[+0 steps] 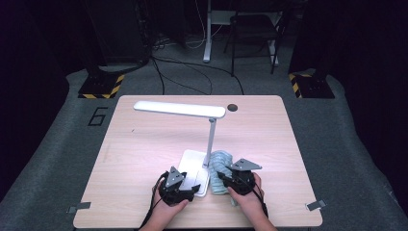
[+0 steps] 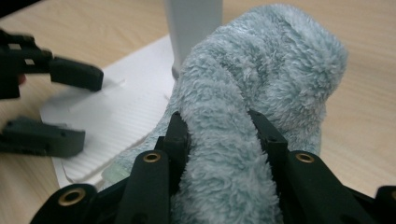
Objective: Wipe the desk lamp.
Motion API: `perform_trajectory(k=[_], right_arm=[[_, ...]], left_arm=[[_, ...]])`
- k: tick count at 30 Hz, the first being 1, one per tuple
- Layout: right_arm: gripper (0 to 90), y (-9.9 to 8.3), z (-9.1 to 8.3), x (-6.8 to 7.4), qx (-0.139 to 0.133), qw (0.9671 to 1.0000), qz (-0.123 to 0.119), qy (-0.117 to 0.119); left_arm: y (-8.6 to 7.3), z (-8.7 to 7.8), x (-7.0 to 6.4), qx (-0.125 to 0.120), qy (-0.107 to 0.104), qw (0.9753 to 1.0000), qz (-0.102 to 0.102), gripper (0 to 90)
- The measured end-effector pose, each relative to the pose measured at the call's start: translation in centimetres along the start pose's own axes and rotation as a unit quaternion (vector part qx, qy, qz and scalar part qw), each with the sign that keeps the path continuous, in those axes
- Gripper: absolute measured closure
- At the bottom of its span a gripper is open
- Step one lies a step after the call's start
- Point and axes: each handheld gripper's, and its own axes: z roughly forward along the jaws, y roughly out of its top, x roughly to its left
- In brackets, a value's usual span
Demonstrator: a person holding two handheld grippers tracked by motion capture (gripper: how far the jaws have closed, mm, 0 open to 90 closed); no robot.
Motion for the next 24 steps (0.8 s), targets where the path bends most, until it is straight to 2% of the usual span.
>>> perform_trajectory(k=[5,8,11,14,20,24], right_arm=[[64.7,1.6,-1.1,-1.0,-0.036,0.9989,0.031,-0.001],[64.6,2.4,-0.8,-1.2,-0.045,0.9974,0.056,0.001],[64.4,2.6,0.3,-0.9,-0.03,0.9974,0.065,0.0],[64.4,2.4,1.9,-0.5,-0.01,0.9981,0.061,-0.008],[64.5,1.2,4.2,-0.7,0.031,0.9973,0.066,-0.013],[64.6,0.9,4.5,-1.0,0.027,0.997,0.073,-0.004]], left_arm=[[0.0,0.0,0.0,-0.001,0.0,1.0,0.0,26.1],[0.0,0.0,0.0,-0.001,0.0,1.0,0.0,26.2],[0.0,0.0,0.0,0.0,-0.001,1.0,0.001,26.2],[0.0,0.0,0.0,-0.002,0.0,1.0,0.001,26.3],[0.0,0.0,0.1,0.0,-0.002,1.0,0.002,26.3],[0.0,0.1,0.0,-0.005,0.002,1.0,0.001,26.5]])
